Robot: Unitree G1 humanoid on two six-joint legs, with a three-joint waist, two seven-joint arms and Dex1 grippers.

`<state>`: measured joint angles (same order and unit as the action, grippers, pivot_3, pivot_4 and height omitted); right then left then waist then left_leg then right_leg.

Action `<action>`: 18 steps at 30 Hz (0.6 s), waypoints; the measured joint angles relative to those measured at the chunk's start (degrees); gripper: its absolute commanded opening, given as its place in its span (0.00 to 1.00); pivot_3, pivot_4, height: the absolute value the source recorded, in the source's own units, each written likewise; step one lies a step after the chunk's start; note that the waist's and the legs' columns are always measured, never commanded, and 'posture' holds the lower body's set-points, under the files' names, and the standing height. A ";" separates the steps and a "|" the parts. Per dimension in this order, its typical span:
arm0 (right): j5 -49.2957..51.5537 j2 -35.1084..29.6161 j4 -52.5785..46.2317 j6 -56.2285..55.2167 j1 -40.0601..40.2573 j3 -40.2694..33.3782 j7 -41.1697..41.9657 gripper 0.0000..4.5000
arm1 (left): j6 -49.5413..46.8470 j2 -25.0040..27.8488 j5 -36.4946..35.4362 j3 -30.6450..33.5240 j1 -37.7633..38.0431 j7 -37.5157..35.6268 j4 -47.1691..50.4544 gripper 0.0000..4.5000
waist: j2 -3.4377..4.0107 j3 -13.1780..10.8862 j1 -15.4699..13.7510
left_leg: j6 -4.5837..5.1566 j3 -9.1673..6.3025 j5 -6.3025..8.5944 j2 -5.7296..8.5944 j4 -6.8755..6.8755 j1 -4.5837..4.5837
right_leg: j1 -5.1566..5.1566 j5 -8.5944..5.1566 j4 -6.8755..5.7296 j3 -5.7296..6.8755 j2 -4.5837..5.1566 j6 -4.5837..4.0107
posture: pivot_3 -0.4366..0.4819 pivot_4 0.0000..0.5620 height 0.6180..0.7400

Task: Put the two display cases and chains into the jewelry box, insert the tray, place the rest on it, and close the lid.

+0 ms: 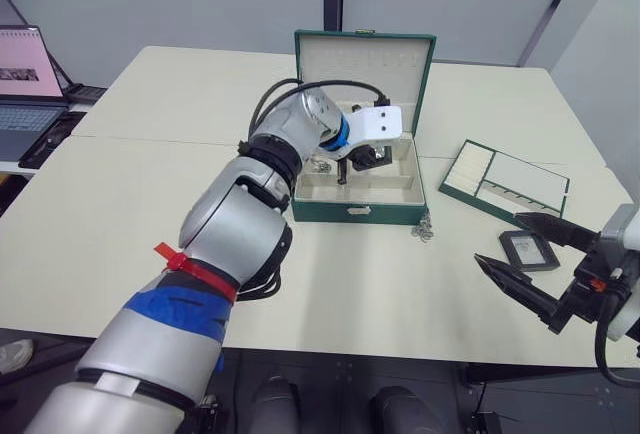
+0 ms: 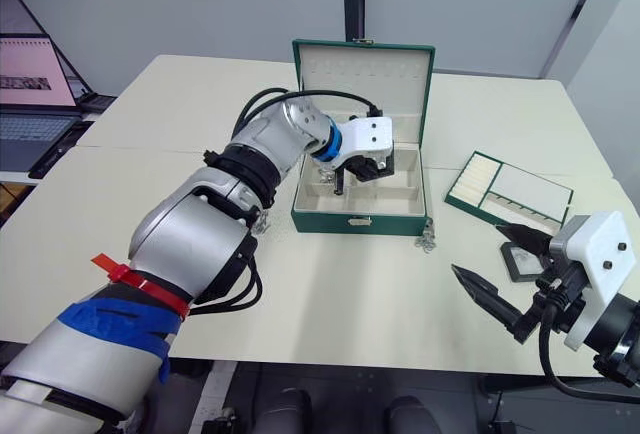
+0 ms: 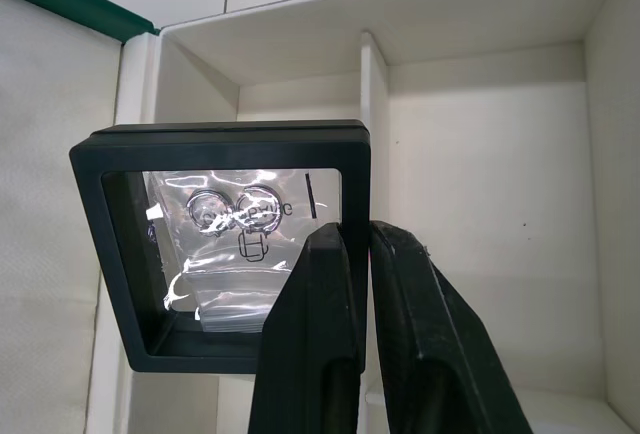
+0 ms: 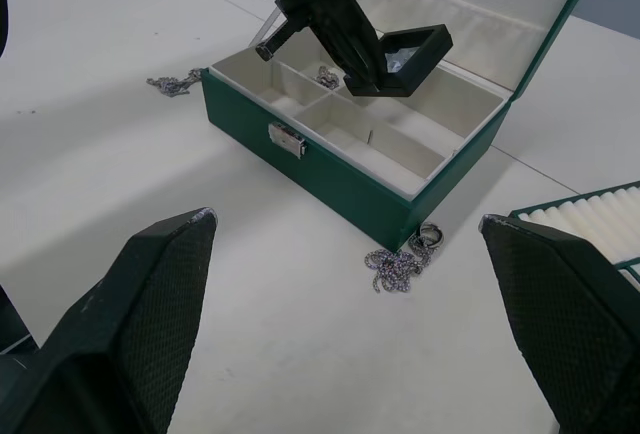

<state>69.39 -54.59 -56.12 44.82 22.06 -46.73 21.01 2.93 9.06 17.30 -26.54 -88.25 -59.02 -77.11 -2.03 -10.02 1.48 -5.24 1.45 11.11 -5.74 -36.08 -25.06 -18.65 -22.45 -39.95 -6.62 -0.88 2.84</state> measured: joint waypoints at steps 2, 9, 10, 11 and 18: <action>0.49 -0.14 0.00 -0.04 0.34 -0.51 -0.17 1.00 | 0.12 -0.14 0.56 0.37 0.04 1.45 0.00 0.01 | 0.00 0.00 -0.01 | 0.00 0.00 0.00 0.00 0.00 0.00 | 0.01 0.00 0.00 0.00 0.00 0.00 | 0.48 0.27 0.98; 1.45 -0.51 0.00 -0.09 0.46 -0.53 -1.13 1.00 | 0.94 -0.49 2.02 1.66 1.43 3.43 -0.06 0.01 | 0.00 0.00 -0.01 | -0.02 0.00 -0.01 0.00 0.00 0.02 | 0.02 0.00 0.00 0.00 0.00 0.00 | 0.48 0.27 0.98; 1.47 -0.55 0.00 -0.11 0.43 -0.53 -1.19 1.00 | 0.94 -0.51 2.11 1.84 1.60 3.37 -0.08 0.01 | 0.00 0.00 -0.01 | -0.02 0.00 -0.01 0.00 0.00 0.02 | 0.02 0.00 0.00 0.00 0.00 0.00 | 0.48 0.27 0.98; 1.49 -0.62 -0.01 -0.12 0.42 -0.53 -1.26 1.00 | 0.93 -0.52 2.25 2.04 1.75 3.35 -0.10 0.01 | 0.00 0.00 -0.01 | -0.02 0.00 -0.01 0.00 0.00 0.02 | 0.02 0.00 0.00 0.00 0.00 0.00 | 0.48 0.27 0.98; 1.63 -0.73 -0.01 -0.14 0.38 -0.52 -1.88 1.00 | 0.93 -0.64 3.34 2.20 2.11 3.68 -0.17 0.01 | 0.00 0.00 -0.01 | -0.02 0.00 -0.01 0.00 0.00 0.02 | 0.03 0.00 0.00 0.01 0.00 0.00 | 0.48 0.27 0.98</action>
<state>71.02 -55.32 -56.13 44.68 22.44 -47.25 19.13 3.86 8.42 20.64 -24.34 -86.14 -55.34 -77.28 -2.02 -10.02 1.47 -5.26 1.44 11.09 -5.74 -36.08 -25.04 -18.62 -22.45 -39.95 -6.61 -0.88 2.84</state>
